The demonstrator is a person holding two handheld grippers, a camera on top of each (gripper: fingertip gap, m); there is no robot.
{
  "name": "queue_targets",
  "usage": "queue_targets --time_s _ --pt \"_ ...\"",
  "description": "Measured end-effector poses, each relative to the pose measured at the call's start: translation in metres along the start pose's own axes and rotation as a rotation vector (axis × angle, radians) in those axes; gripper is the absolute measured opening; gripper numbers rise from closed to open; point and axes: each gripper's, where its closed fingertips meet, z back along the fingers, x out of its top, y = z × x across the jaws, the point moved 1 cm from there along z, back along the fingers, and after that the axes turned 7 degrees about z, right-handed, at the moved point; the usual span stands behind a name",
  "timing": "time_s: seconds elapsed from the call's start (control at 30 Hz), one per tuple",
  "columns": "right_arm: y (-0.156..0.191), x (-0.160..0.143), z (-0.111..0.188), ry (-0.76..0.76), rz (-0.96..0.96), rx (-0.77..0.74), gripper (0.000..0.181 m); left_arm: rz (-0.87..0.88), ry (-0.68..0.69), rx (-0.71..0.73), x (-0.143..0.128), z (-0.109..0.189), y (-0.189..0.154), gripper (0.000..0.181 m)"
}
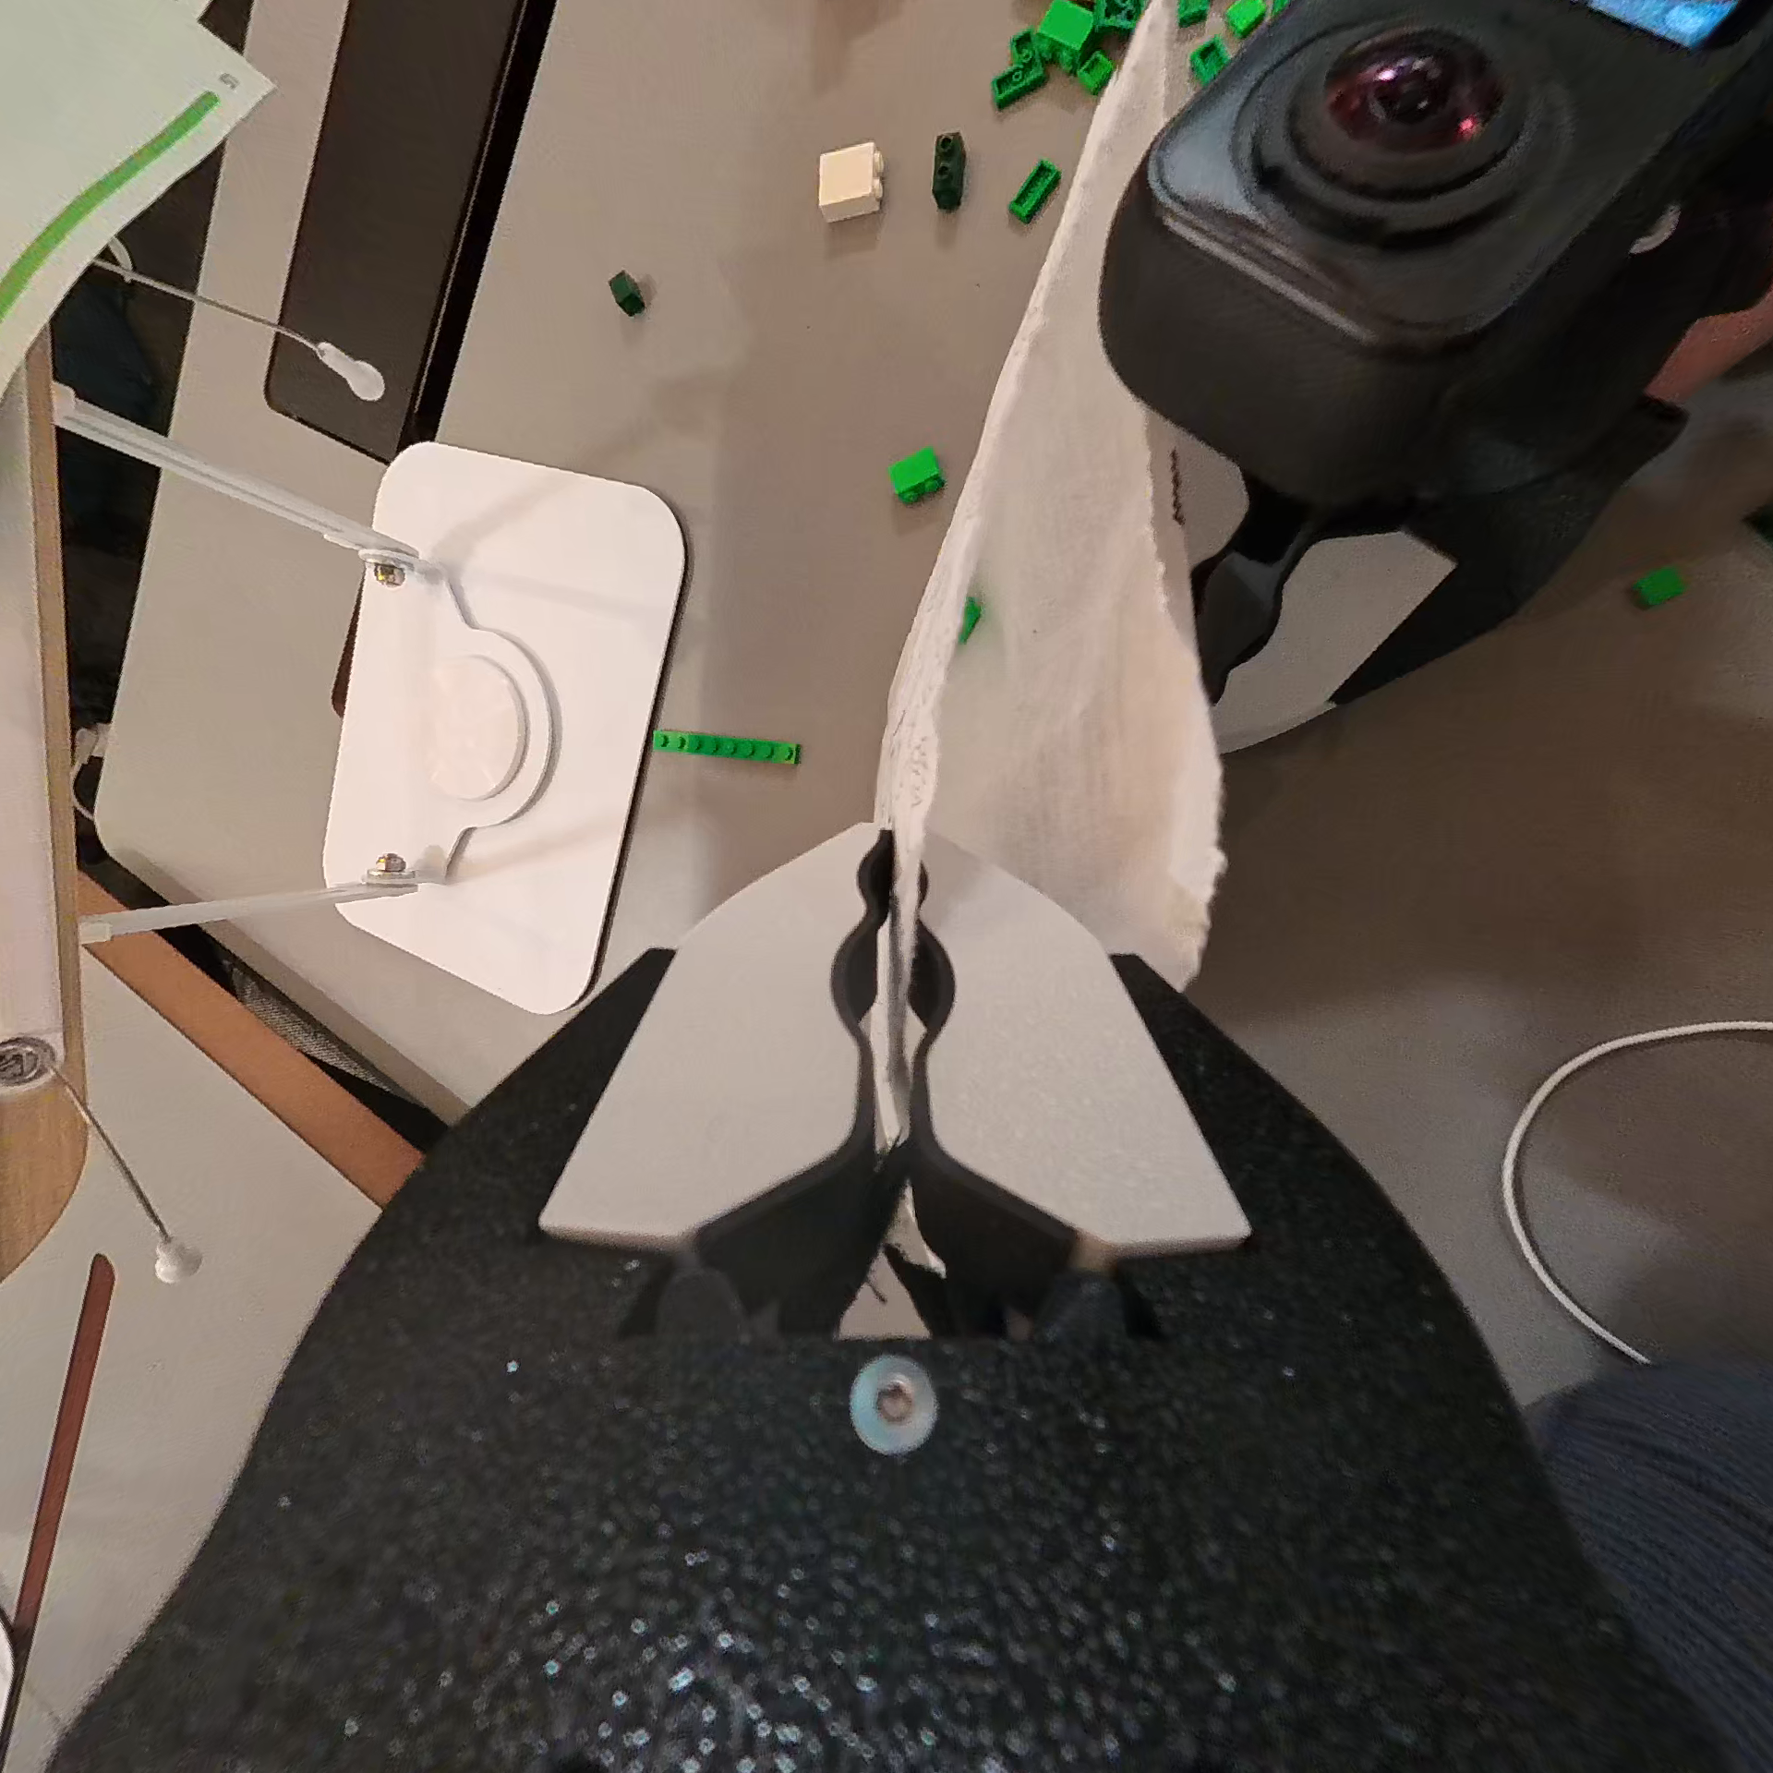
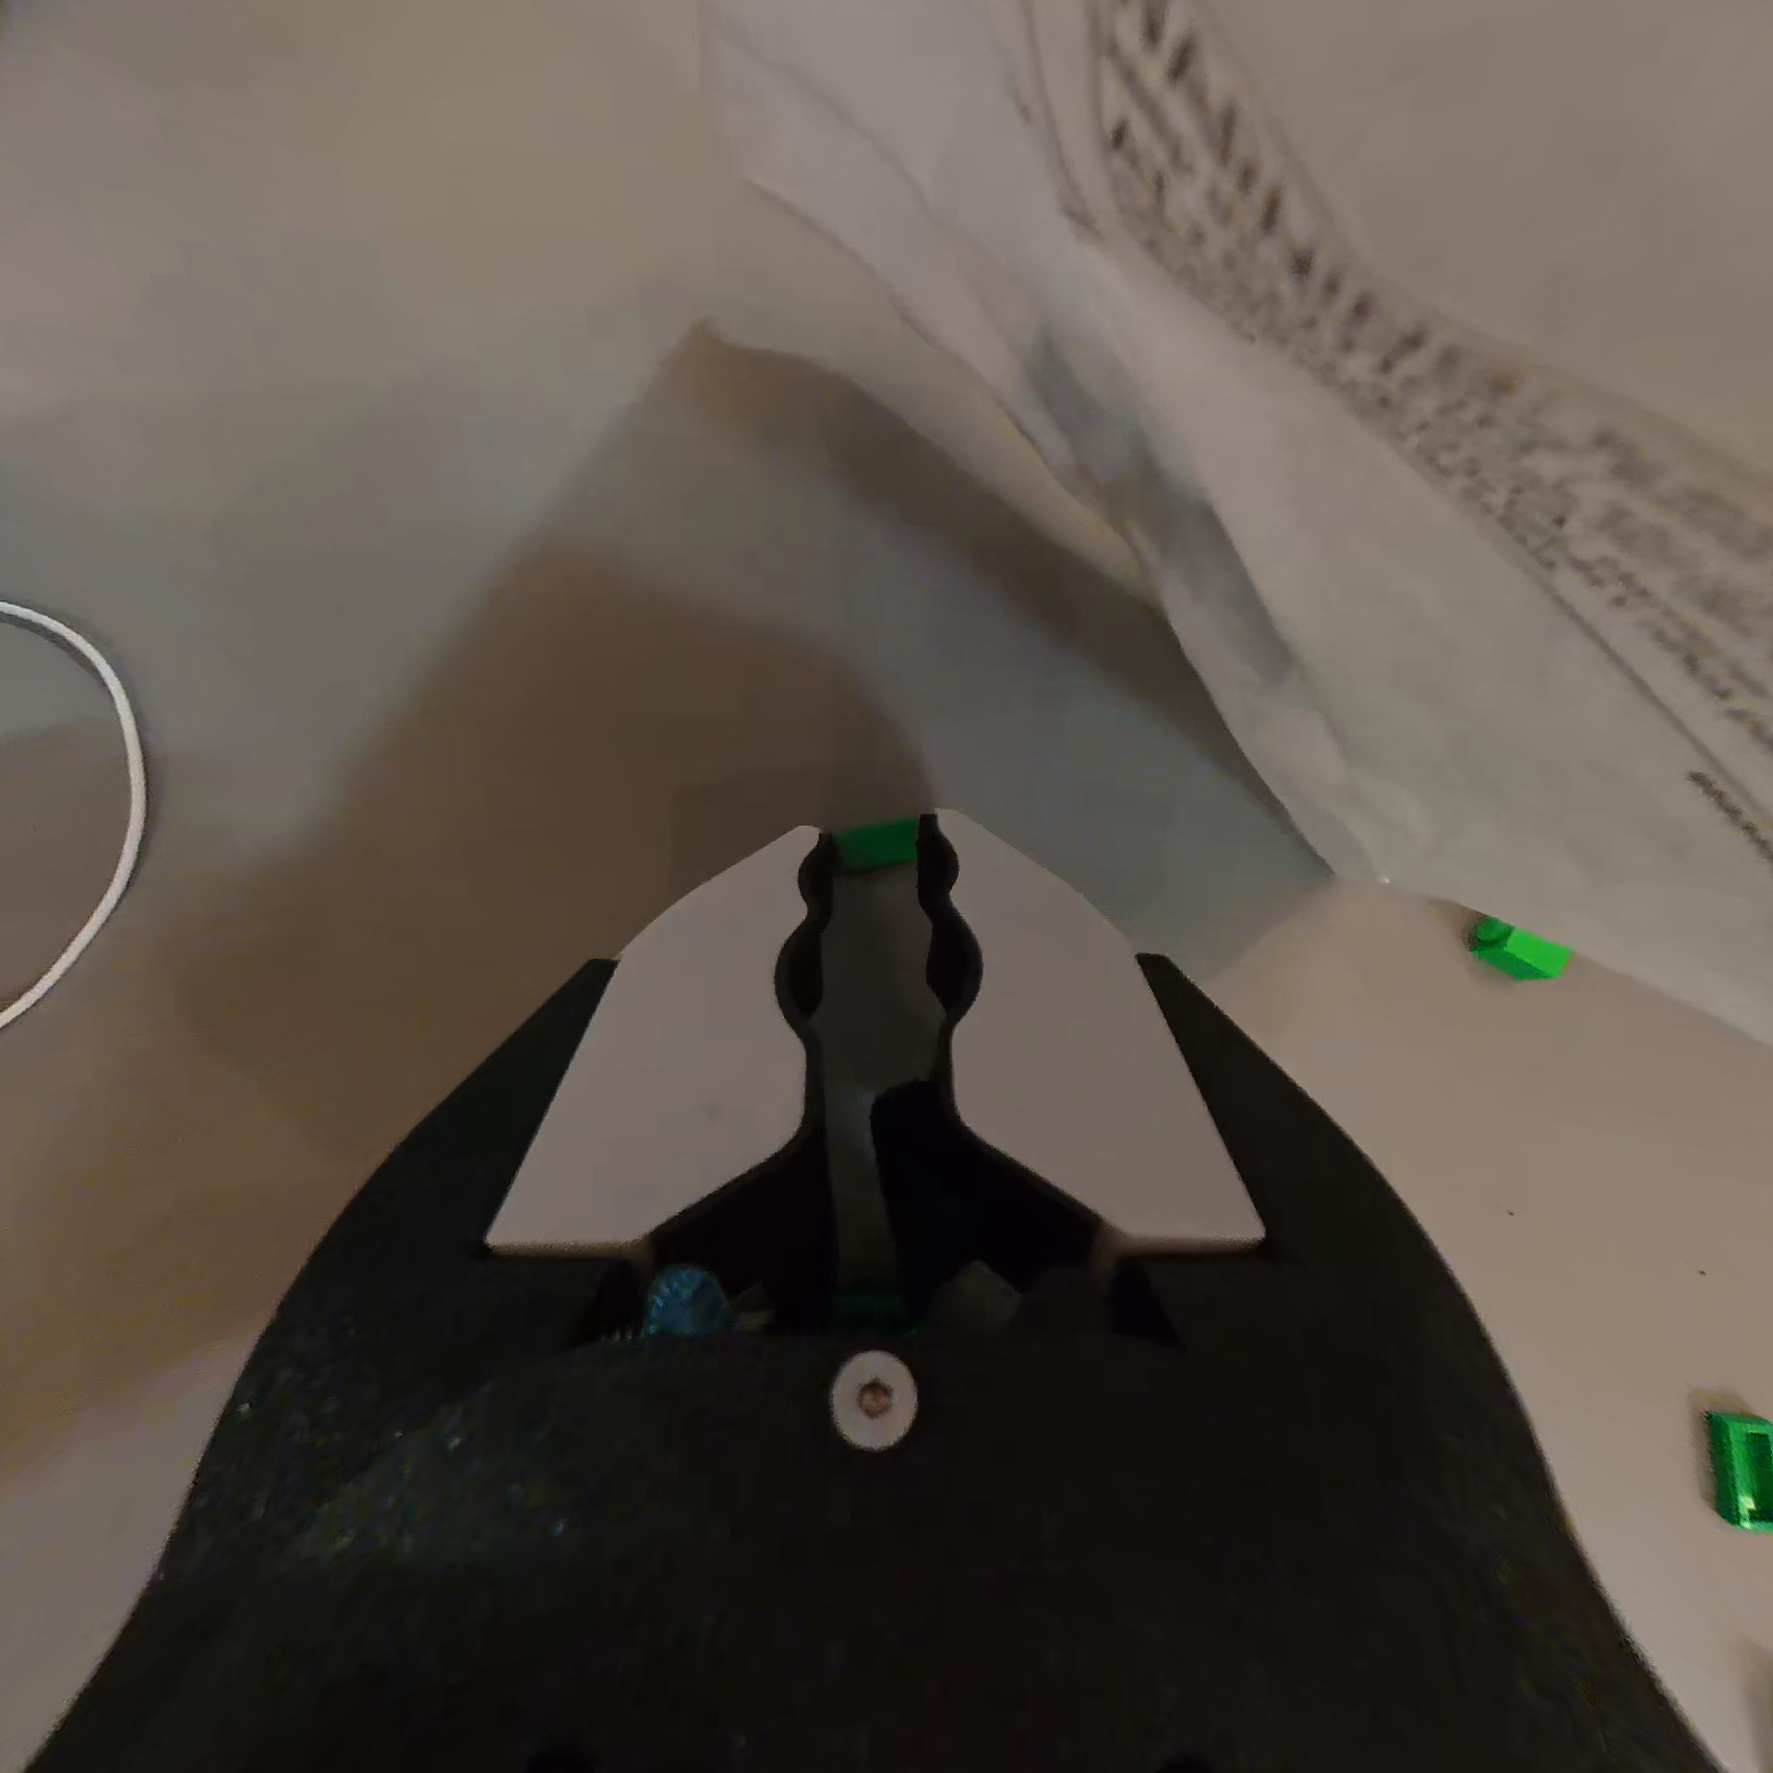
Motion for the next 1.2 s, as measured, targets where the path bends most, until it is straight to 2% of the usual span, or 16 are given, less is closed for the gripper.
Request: queue_targets --time_s 0.23,0.33,0.47,0.57,0.67,0.73,0.87,1.07,1.2 --pt "-0.001 0.0 0.0 -0.005 0.012 -0.011 0.015 -0.001 0.001 -0.003 0.0 -0.001 -0.001 0.0" --pt "0.004 0.007 0.01 -0.018 0.038 -0.023 0.015 0.003 0.001 -0.004 0.0 -0.001 0.0 0.0" --pt "0.025 0.026 0.05 -0.09 0.091 -0.008 0.016 0.011 0.007 -0.034 0.0 -0.002 -0.005 0.0" --pt "0.036 0.057 0.095 -0.225 0.132 -0.049 0.015 -0.006 0.007 -0.052 0.002 -0.002 -0.01 0.0" --pt "0.024 0.095 0.137 -0.38 0.163 -0.23 0.015 -0.032 0.001 -0.07 0.008 -0.004 -0.017 0.0" --pt "0.008 0.107 0.152 -0.408 0.19 -0.38 0.015 -0.05 -0.001 -0.085 0.01 -0.004 -0.022 0.0" --pt "-0.006 0.107 0.147 -0.335 0.255 -0.49 0.016 -0.079 -0.019 -0.087 0.016 0.0 -0.028 0.0" --pt "-0.005 0.103 0.136 -0.211 0.409 -0.574 0.016 -0.09 -0.024 -0.084 0.018 0.001 -0.03 0.0" --pt "-0.003 0.103 0.136 -0.183 0.458 -0.596 0.016 -0.087 -0.026 -0.087 0.018 0.001 -0.03 0.0"
